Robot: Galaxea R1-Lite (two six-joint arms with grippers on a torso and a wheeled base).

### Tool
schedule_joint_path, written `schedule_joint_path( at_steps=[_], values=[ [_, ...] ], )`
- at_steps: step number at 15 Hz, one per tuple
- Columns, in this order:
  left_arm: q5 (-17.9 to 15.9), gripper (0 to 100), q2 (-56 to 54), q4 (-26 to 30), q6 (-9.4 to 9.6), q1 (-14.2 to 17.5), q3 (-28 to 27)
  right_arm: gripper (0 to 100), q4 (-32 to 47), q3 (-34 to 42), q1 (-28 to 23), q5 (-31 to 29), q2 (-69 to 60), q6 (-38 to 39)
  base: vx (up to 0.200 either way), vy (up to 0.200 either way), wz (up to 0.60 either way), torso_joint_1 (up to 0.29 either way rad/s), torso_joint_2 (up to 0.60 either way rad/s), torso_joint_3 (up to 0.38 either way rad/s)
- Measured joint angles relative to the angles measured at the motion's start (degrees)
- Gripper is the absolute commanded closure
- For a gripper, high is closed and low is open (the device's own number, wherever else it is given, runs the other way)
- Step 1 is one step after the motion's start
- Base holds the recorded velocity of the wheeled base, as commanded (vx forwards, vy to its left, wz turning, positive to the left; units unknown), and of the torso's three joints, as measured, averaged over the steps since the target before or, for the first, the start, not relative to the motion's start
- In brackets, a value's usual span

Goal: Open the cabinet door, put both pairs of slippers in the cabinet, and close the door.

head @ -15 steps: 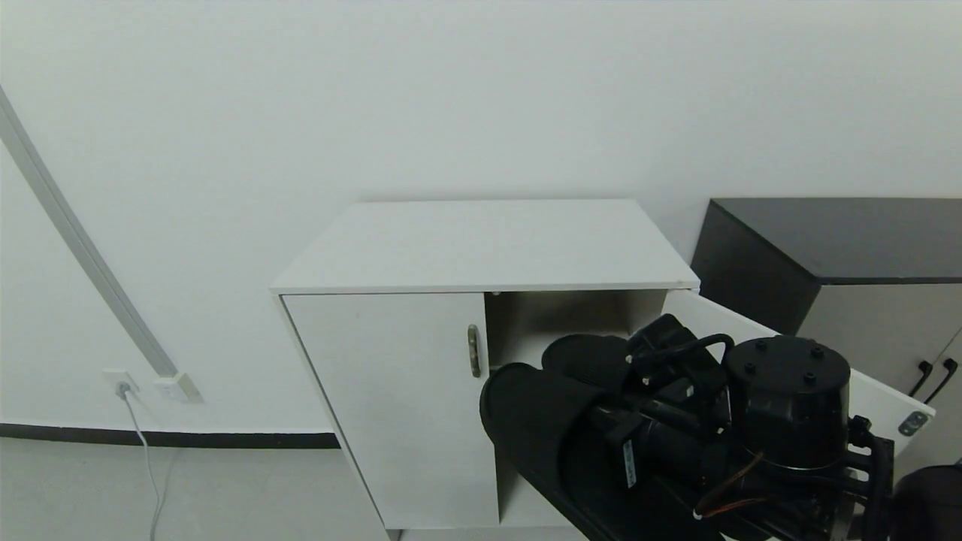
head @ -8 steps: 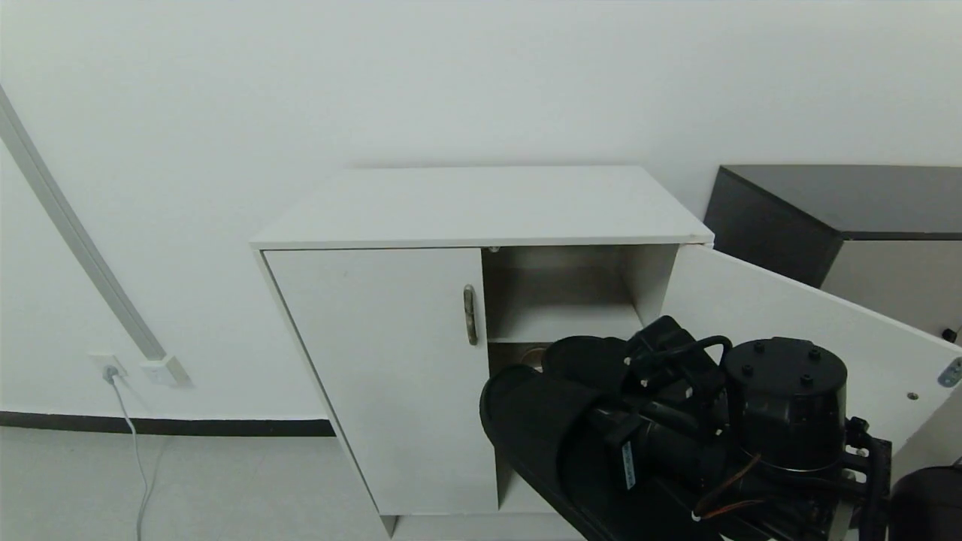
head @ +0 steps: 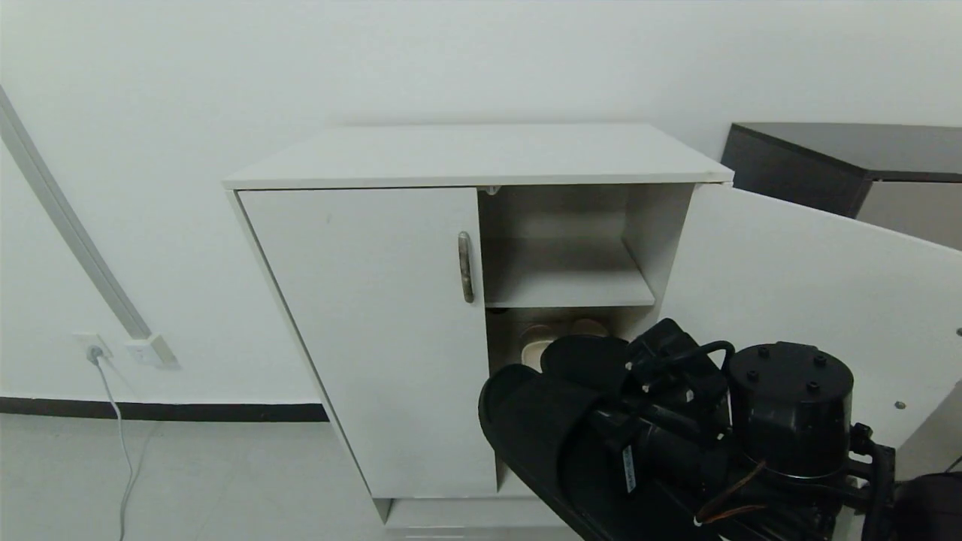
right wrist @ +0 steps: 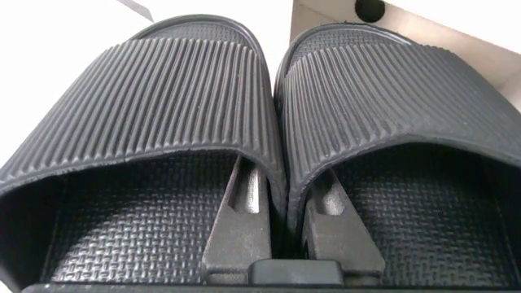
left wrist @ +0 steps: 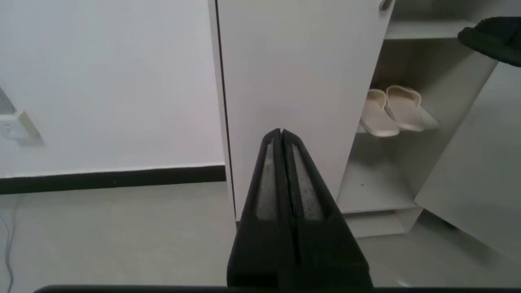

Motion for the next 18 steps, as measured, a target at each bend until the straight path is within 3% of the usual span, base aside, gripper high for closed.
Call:
schedule_joint_path(
  at_steps=[7,15,18],
  values=[
    [0.0,100,0.0,0.0,0.02,0.0,0.0,100,-0.7,0.7,0.1,0.0,0.7,-0.1,0.0,0.0,0.0,-0.034,0.39,0.353],
    [0.0,100,0.0,0.0,0.0,0.0,0.0,100,-1.5,1.1,0.5,0.1,0.8,-0.1,0.0,0.0,0.0,0.0,0.02,0.018],
    [0.0,100,0.0,0.0,0.0,0.0,0.0,100,-2.4,1.6,0.9,0.1,1.2,-0.2,0.0,0.0,-0.4,0.002,0.0,0.005]
  ],
)
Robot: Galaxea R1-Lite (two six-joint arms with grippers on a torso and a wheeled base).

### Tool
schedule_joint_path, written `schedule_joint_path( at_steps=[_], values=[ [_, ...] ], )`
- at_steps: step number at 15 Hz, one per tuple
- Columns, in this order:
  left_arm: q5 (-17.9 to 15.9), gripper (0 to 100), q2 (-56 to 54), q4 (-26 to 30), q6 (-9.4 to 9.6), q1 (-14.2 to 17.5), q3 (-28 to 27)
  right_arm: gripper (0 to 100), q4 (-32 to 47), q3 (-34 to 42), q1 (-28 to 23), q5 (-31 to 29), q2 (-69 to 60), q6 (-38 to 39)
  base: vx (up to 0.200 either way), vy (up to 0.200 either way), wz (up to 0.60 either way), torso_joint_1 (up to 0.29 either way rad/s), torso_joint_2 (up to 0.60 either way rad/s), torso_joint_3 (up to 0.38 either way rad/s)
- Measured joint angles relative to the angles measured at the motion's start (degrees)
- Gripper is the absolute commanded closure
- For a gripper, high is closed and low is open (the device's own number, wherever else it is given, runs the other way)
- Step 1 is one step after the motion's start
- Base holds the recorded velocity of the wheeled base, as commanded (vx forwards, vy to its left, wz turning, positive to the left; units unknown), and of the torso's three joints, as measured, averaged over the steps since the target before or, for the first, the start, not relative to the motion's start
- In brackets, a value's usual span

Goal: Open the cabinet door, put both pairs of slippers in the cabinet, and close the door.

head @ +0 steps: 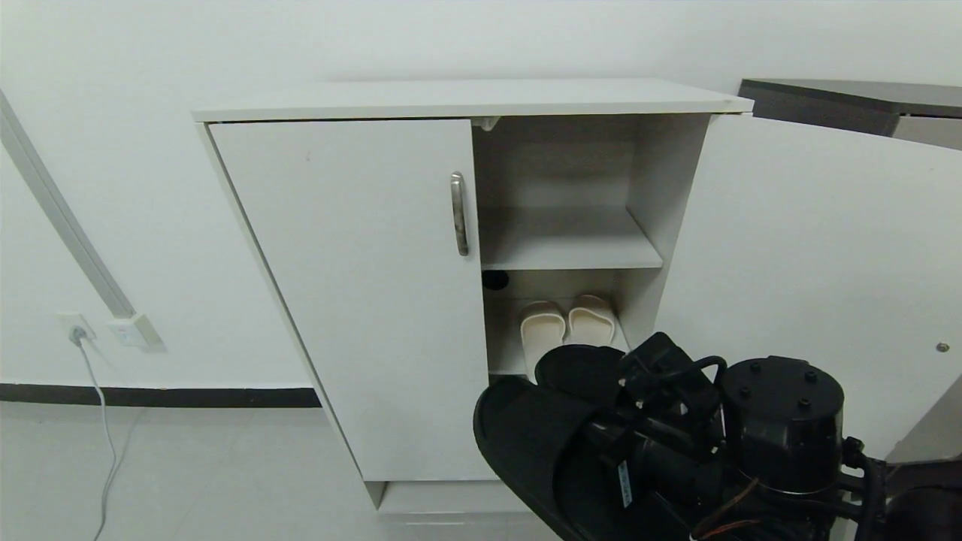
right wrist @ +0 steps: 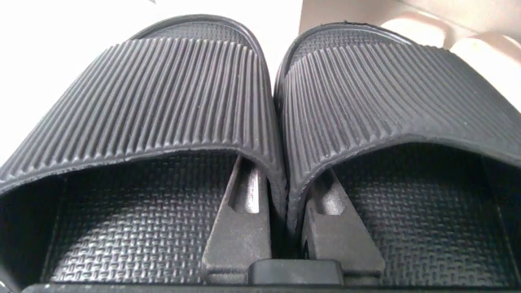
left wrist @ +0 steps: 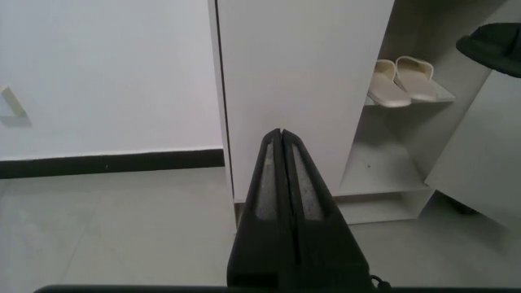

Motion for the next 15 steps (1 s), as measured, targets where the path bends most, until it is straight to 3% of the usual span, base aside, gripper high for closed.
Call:
schedule_joint_path(
  at_steps=[6,8,10,15],
  values=[
    [0.0,100,0.0,0.0,0.02,0.0,0.0,100,-1.6,-0.3,0.3,-0.6,1.8,-0.1,0.0,0.0,0.0,0.0,0.0,0.0],
    [0.0,100,0.0,0.0,0.02,0.0,0.0,100,-1.7,-3.0,0.7,-5.8,3.3,0.0,0.0,0.0,0.0,0.0,0.0,0.0],
    [0.0,100,0.0,0.0,0.07,0.0,0.0,100,4.2,-8.2,1.6,-14.3,5.1,2.0,0.0,0.0,0.0,0.0,0.0,0.0],
    [0.0,100,0.0,0.0,0.11,0.0,0.0,100,32.9,-27.9,4.6,-28.5,8.0,16.0,0.0,0.0,0.0,0.0,0.0,0.0]
  ],
)
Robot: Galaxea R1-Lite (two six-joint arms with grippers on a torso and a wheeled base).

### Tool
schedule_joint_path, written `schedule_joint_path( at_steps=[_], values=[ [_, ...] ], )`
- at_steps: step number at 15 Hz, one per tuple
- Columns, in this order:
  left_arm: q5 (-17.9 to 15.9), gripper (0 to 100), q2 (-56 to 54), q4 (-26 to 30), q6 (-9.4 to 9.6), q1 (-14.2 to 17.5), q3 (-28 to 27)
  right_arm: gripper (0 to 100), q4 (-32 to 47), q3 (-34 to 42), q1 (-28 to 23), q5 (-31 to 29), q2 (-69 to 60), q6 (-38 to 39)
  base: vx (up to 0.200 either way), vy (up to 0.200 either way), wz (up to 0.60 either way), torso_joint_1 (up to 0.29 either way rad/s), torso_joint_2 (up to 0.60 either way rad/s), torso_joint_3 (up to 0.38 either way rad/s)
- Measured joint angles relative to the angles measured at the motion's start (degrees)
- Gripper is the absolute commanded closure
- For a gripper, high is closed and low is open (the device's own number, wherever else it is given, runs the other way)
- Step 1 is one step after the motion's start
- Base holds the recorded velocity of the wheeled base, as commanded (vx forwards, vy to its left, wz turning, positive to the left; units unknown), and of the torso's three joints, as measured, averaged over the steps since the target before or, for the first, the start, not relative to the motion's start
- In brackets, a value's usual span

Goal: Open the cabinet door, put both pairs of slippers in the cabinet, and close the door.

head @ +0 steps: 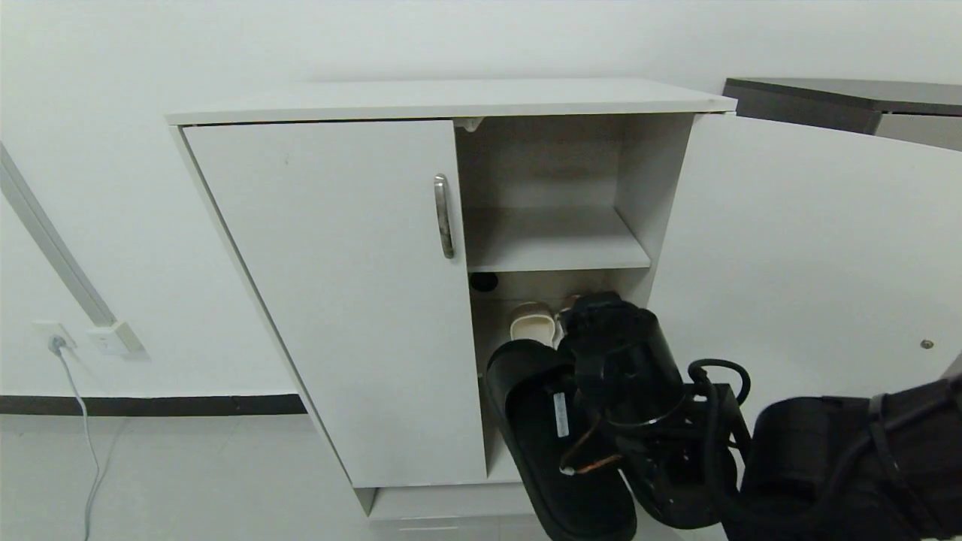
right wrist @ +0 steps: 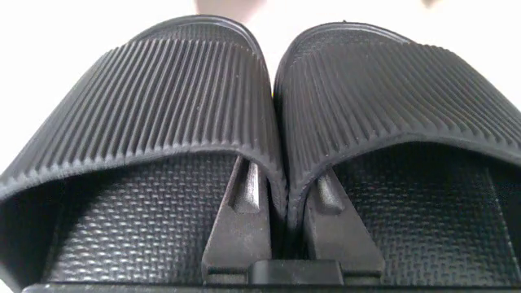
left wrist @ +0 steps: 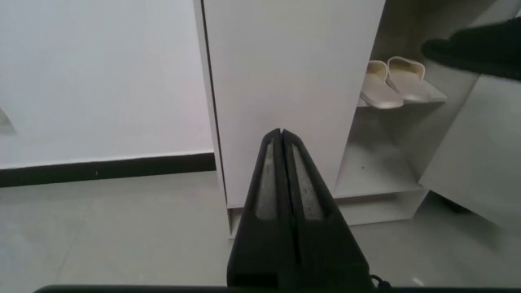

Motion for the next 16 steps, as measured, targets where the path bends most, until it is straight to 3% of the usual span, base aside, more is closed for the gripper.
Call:
schedule_joint_path(
  at_steps=[3,8,16],
  values=[
    [0.0,100,0.0,0.0,0.05,0.0,0.0,100,5.3,-9.6,1.4,-9.6,2.7,1.6,0.0,0.0,0.0,0.0,0.0,0.0],
    [0.0,100,0.0,0.0,0.13,0.0,0.1,100,3.6,-15.6,0.0,-10.2,3.9,-5.7,0.0,0.0,0.0,0.0,0.0,0.0],
    [0.0,100,0.0,0.0,0.02,0.0,0.1,100,2.9,-16.9,-2.8,-10.2,3.8,-7.2,0.0,0.0,0.0,0.0,0.0,0.0]
  ],
)
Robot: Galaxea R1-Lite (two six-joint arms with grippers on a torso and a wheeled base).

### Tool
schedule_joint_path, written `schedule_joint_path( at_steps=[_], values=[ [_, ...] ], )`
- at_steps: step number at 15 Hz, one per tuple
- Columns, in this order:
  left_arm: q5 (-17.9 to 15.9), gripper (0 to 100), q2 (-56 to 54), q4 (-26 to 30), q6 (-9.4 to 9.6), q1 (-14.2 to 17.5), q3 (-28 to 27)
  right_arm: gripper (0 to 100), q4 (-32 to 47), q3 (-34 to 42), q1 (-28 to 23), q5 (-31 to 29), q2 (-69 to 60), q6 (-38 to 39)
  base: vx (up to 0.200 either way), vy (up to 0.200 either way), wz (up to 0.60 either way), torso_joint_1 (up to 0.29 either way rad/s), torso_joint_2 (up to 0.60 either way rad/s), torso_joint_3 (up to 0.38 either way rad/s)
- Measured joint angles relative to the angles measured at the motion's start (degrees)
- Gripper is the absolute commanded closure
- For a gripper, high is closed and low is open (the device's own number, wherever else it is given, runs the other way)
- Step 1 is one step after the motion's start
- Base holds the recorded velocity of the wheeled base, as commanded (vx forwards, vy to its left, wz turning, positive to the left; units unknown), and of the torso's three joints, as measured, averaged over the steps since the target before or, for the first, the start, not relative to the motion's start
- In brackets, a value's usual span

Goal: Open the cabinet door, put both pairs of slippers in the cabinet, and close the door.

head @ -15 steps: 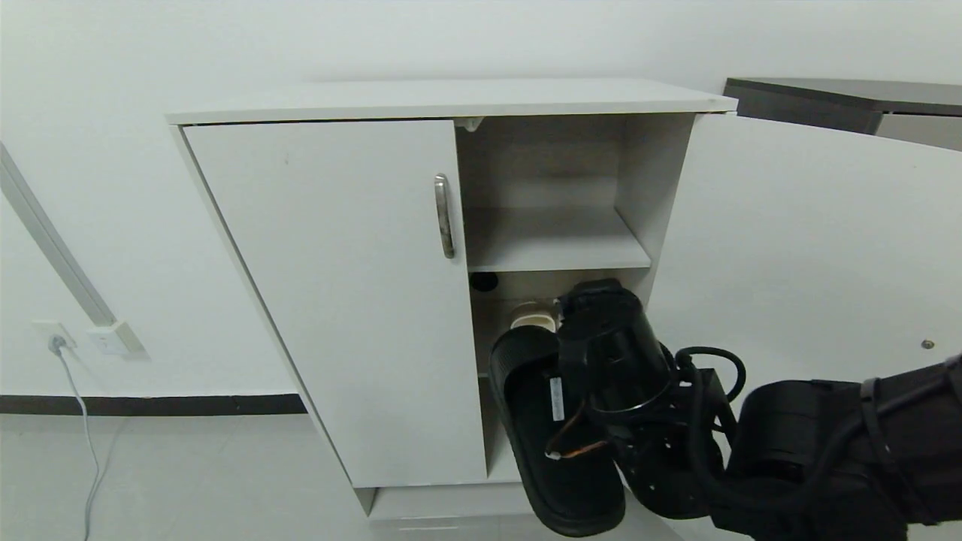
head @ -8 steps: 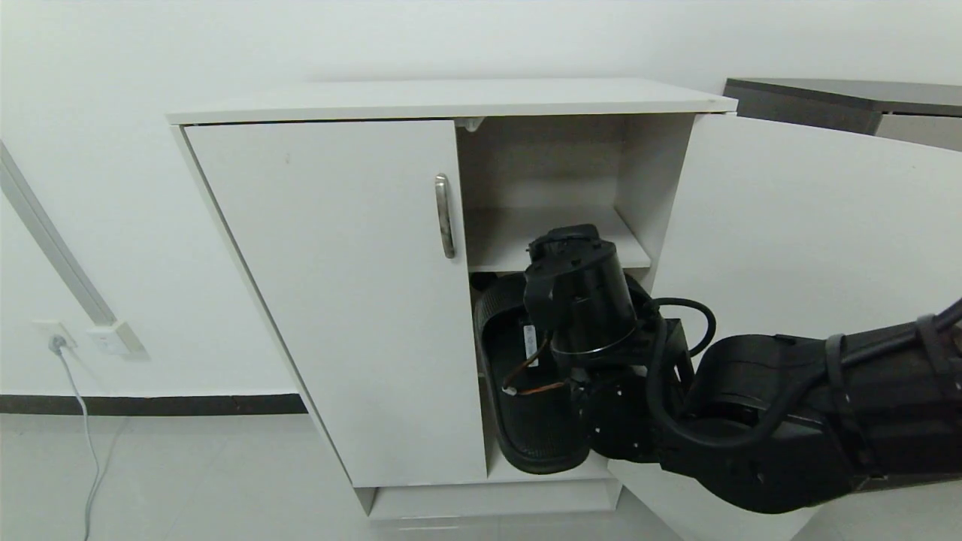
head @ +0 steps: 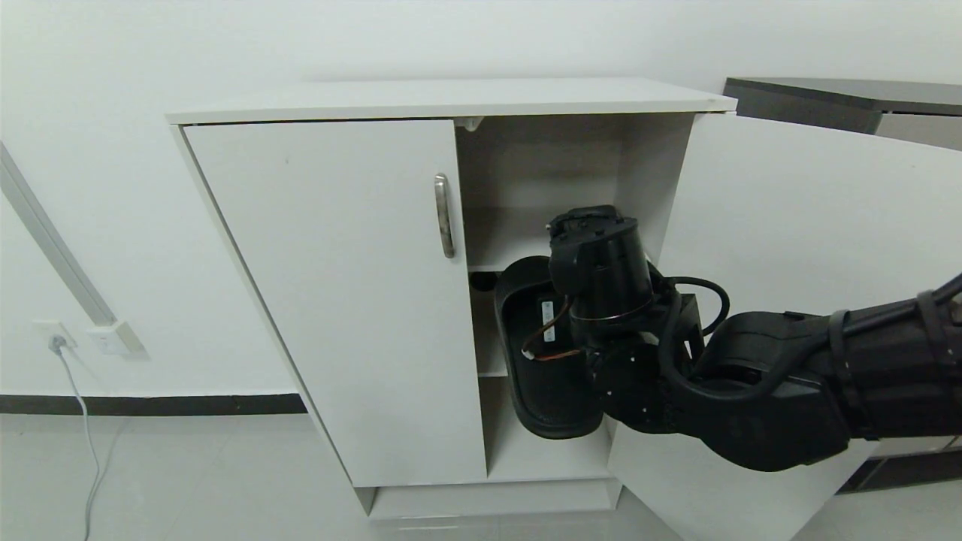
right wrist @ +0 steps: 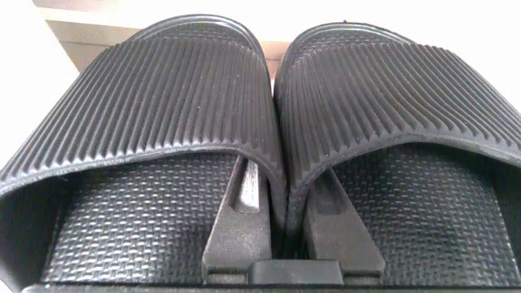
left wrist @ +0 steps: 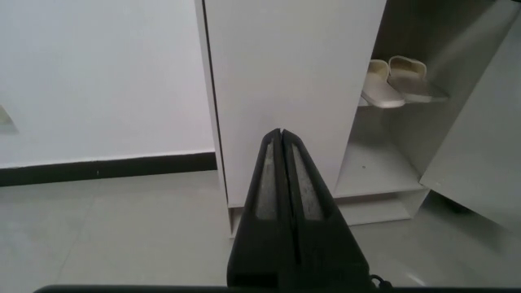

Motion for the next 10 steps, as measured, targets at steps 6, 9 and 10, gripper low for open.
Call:
schedule_joint_path(
  at_steps=[6,9,10],
  values=[
    [0.0,100,0.0,0.0,0.02,0.0,0.0,100,-0.1,-0.2,0.2,0.0,-0.1,0.0,0.167,0.0,0.0,0.002,0.0,0.002],
    [0.0,100,0.0,0.0,0.02,0.0,0.0,100,-0.1,-0.2,0.1,0.0,-0.1,0.0,0.2,0.0,0.0,0.005,0.0,-0.002],
    [0.0,100,0.0,0.0,0.05,0.0,0.0,100,-0.1,-0.2,0.1,0.0,-0.1,0.0,0.2,0.0,0.0,0.002,0.0,0.002]
  ],
)
